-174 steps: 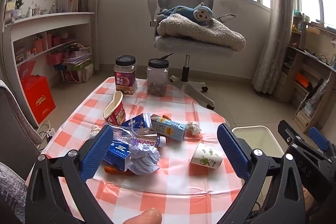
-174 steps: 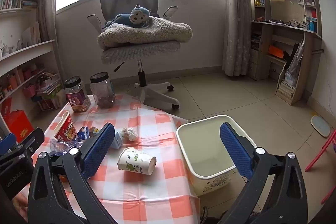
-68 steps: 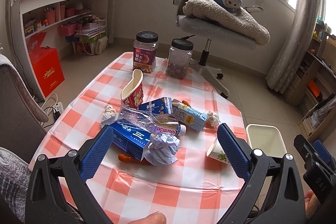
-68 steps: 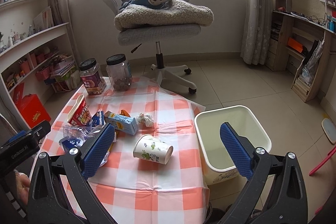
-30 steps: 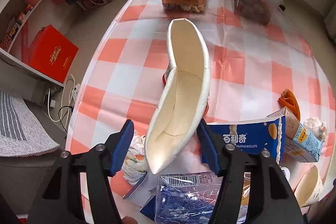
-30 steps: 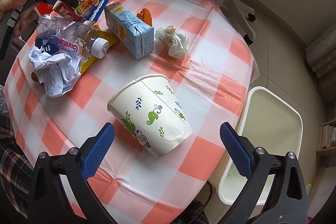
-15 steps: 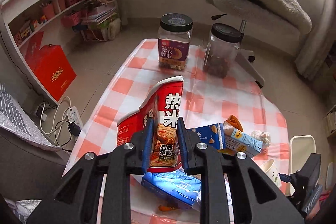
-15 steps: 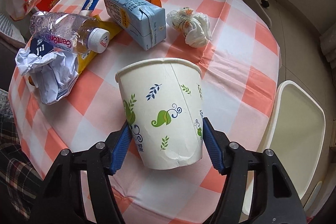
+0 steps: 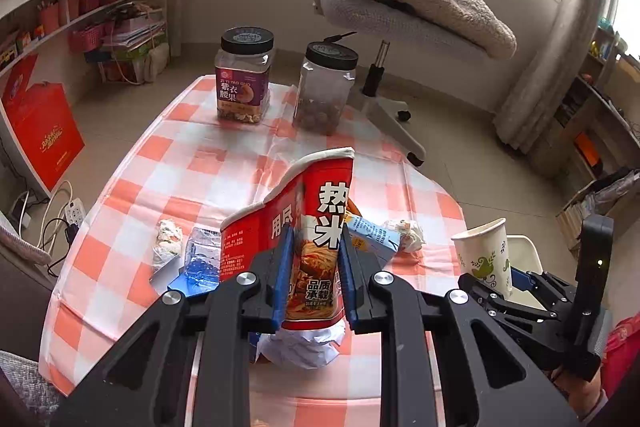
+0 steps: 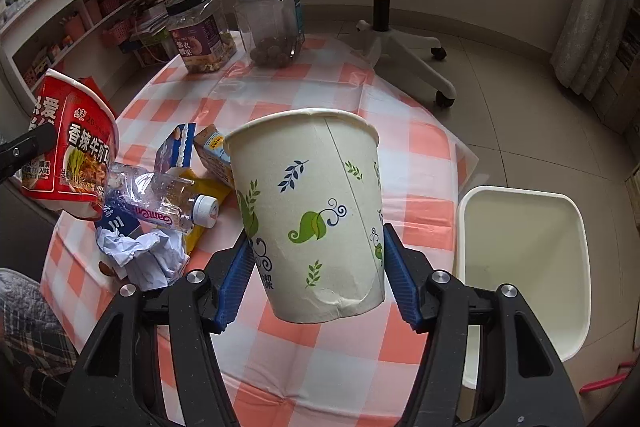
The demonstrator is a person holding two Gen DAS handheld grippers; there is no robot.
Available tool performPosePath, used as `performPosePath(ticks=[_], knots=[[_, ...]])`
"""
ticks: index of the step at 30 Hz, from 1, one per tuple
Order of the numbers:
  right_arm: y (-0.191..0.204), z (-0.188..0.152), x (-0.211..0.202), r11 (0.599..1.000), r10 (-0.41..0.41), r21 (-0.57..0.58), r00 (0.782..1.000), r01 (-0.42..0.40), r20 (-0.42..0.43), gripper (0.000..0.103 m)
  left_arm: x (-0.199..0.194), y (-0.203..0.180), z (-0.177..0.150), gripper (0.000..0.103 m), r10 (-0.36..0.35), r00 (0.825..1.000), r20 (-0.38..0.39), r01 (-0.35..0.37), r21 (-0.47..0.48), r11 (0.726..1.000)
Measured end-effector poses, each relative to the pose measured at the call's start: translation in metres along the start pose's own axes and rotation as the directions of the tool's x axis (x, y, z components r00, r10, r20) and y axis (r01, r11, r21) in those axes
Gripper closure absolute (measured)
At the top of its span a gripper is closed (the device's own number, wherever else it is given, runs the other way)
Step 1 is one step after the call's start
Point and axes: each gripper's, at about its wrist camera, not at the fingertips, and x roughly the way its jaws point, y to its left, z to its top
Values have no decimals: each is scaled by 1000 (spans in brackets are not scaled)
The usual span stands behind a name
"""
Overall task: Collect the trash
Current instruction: 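Carry both cups over the white bin and open both tools to drop them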
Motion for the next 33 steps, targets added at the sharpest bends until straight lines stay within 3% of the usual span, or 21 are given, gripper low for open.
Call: performPosePath(ticks=[9,21,27,30,33], knots=[[-64,-2,-29,978,-137,166,988,122,78,44,-7,-22,0,81,-106,994,30,106,7,994],[-140,-23,-49,891,-293,368,956,264,25,43,6,-79,-8,81,-204,979,-7,204,57,977],[-171,-32,-59,831,-372,439,928,341,-16,37,23,-133,-16,81,-309,948,-73,315,95,944],[-188,-38,-72,792,-412,491,911,363,-9,20,33,-164,-21,81,-363,926,-105,374,109,921],[-203,-40,-86,762,-431,540,902,359,8,17,46,-192,-27,81,-405,903,-141,421,114,900]])
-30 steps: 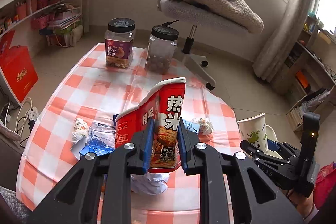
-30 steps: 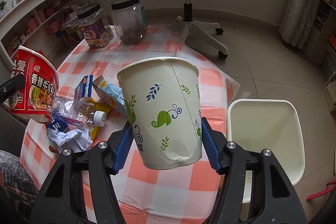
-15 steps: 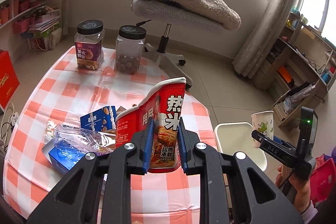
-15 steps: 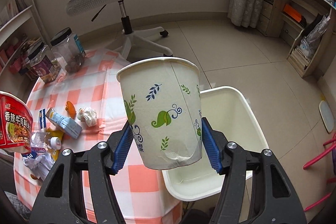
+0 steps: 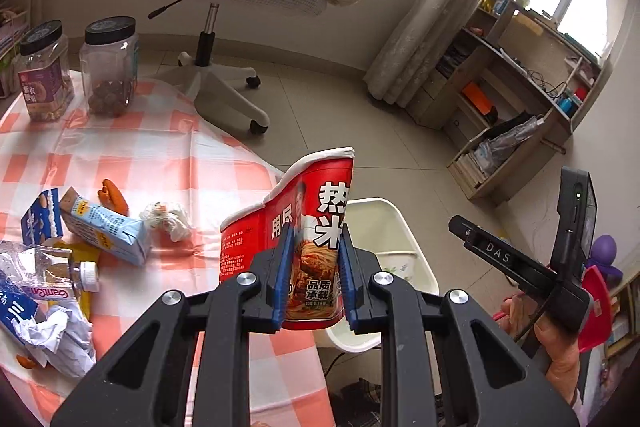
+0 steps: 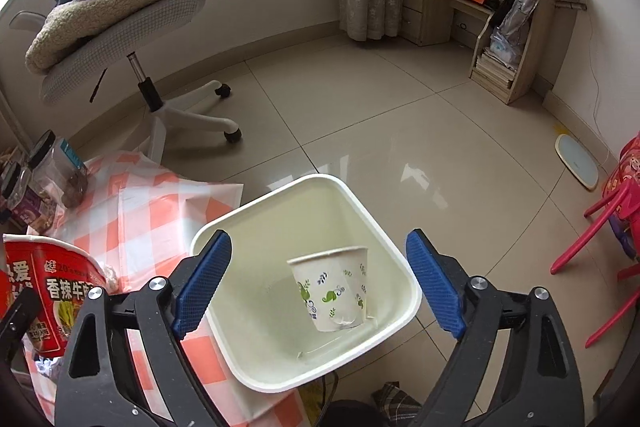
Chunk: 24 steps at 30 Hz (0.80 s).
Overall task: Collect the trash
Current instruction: 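Carry both cups over the white bin and open both tools to drop them, then move both tools back over the table toward the remaining trash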
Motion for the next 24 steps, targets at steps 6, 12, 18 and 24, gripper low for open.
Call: performPosePath(ticks=[6,12,18,24], knots=[[-36,9,-9,996,-18,92,999,15,32,15,39,-33,4,81,-66,996,-56,67,16,998],[-57,12,-19,990,-37,141,997,27,67,15,70,-61,5,81,-99,991,-95,103,42,994],[-61,13,-33,990,-75,132,987,57,141,13,71,-67,5,33,-99,993,-61,102,47,994],[-42,5,-55,994,-92,83,962,72,258,7,39,-55,4,23,99,994,49,-103,70,992]])
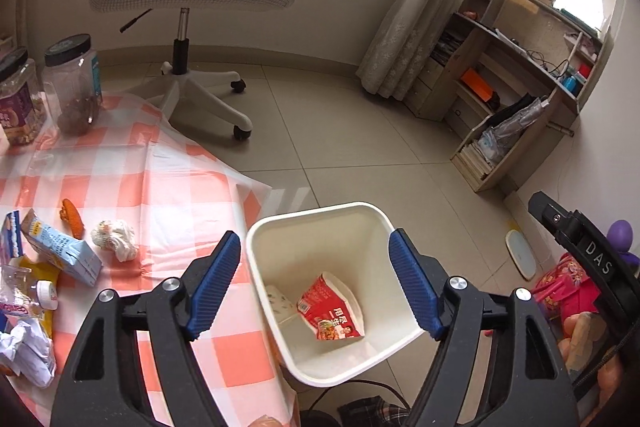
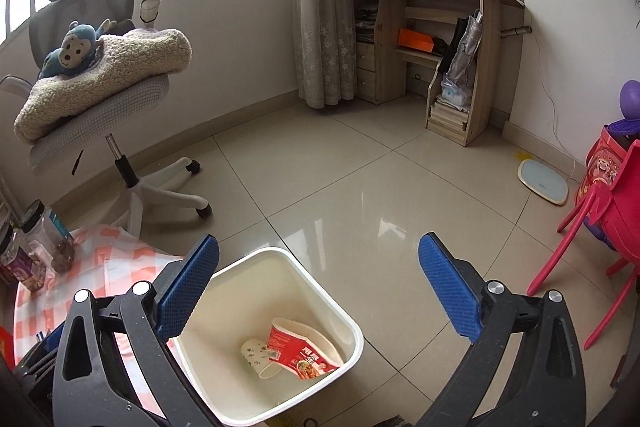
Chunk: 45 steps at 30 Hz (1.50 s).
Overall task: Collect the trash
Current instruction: 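Move both tools back over the table toward the remaining trash, then grasp the crumpled white paper with the left tool while the right tool grasps the milk carton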
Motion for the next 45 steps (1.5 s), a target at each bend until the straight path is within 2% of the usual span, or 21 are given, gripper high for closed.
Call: performPosePath(ticks=[3,7,9,12,19,29,33,35,37,40,43,45], knots=[[14,-4,-14,999,-2,-35,998,4,56,7,-26,11,1,10,131,986,102,-131,-9,991],[38,-14,-31,997,19,-79,994,-11,105,7,-56,24,2,7,272,940,206,-273,-26,962],[49,-18,-37,995,41,-100,993,-29,114,7,-64,32,1,7,333,917,220,-332,-41,942],[70,-25,-44,989,77,-137,991,-62,107,7,-77,49,-1,7,386,893,230,-379,-78,922],[112,-40,-58,970,151,-204,985,-131,86,7,-104,86,-6,7,478,852,215,-456,-144,878],[165,-61,-67,939,245,-249,970,-237,0,7,-113,151,-23,7,567,823,46,-543,-231,807],[185,-67,-65,926,274,-258,961,-277,-48,7,-110,189,-33,7,549,831,-90,-552,-253,794],[192,-69,-64,920,281,-264,957,-289,-67,7,-105,208,-41,7,512,841,-176,-541,-232,808],[198,-70,-62,916,287,-266,954,-300,-87,7,-96,221,-50,7,463,850,-250,-511,-185,840],[204,-71,-58,916,292,-256,950,-310,-107,7,-86,229,-66,7,406,864,-296,-459,-134,878],[205,-69,-54,919,292,-238,948,-314,-123,7,-70,224,-79,7,384,864,-326,-427,-70,901],[206,-69,-49,921,289,-229,947,-315,-141,7,-58,219,-82,7,405,853,-329,-436,-23,900]])
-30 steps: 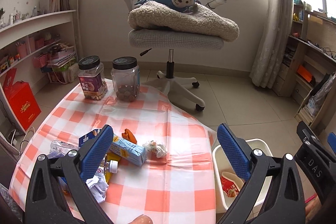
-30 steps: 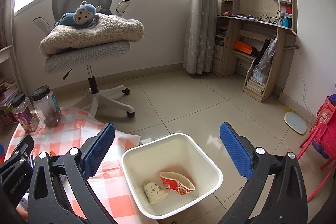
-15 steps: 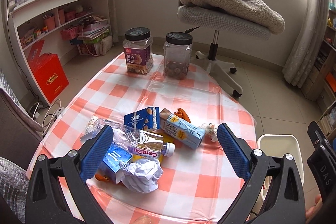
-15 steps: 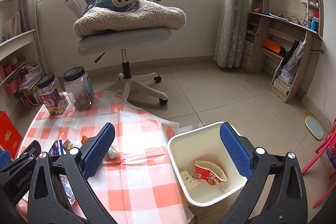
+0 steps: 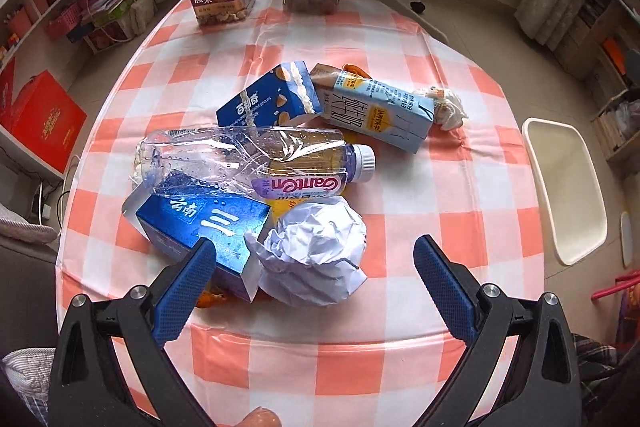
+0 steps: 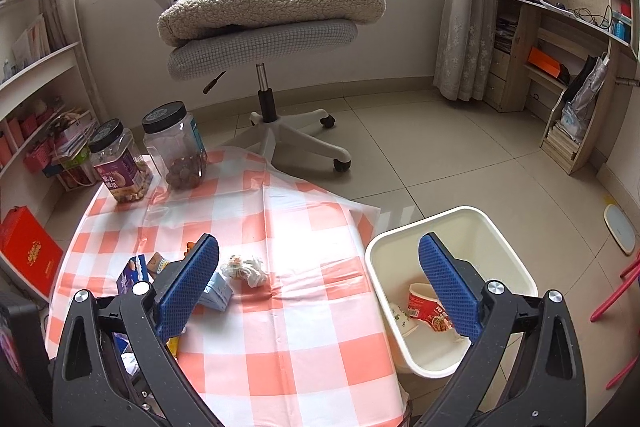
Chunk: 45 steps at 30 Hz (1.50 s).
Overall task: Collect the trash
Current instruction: 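Grasp the crumpled white paper with the left tool while the right tool grasps the milk carton, then carry both items to the white bin and open the right tool to drop the carton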
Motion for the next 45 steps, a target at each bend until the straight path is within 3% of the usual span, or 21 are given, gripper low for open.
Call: performPosePath(ticks=[2,3,4,5,7,12,16,20,26,35,38,40,42,45], knots=[[0,-1,6,1000,6,-1,1000,-6,-27,7,7,-6,3,8,30,1000,7,-30,29,999],[0,-2,7,1000,8,-6,999,-9,-39,7,11,-9,4,19,31,1000,3,-31,41,999],[2,-3,9,1000,8,-13,999,-9,-48,7,15,-10,4,40,28,999,-16,-27,54,998],[3,-3,11,1000,8,-22,998,-9,-56,7,20,-10,4,49,21,999,-41,-18,60,998],[7,-4,14,999,10,-44,997,-14,-71,7,21,-5,1,55,7,998,-60,-4,51,999],[17,-5,23,996,34,-73,993,-42,-112,7,-11,15,0,59,-89,996,-17,89,-3,996],[33,-9,35,988,66,-131,985,-88,-159,7,-61,49,8,59,-203,974,99,212,-90,973],[69,-19,51,949,84,-283,978,-137,-192,7,-95,92,20,59,-183,956,229,230,-198,953],[125,-40,89,827,88,-521,965,-210,-248,8,-100,127,29,59,-180,950,255,253,-292,922],[161,-52,142,807,124,-510,930,-297,-345,13,-90,133,31,58,-186,955,229,250,-294,922],[164,-58,155,803,127,-497,910,-328,-395,27,-88,134,32,58,-188,956,225,250,-287,925],[166,-62,160,798,125,-491,893,-350,-432,51,-86,135,32,58,-185,957,223,246,-286,926],[166,-65,161,800,157,-454,867,-393,-473,68,-84,137,32,58,-180,959,219,241,-293,925],[167,-66,152,807,177,-428,857,-408,-483,71,-82,141,31,58,-171,962,215,233,-311,922]])
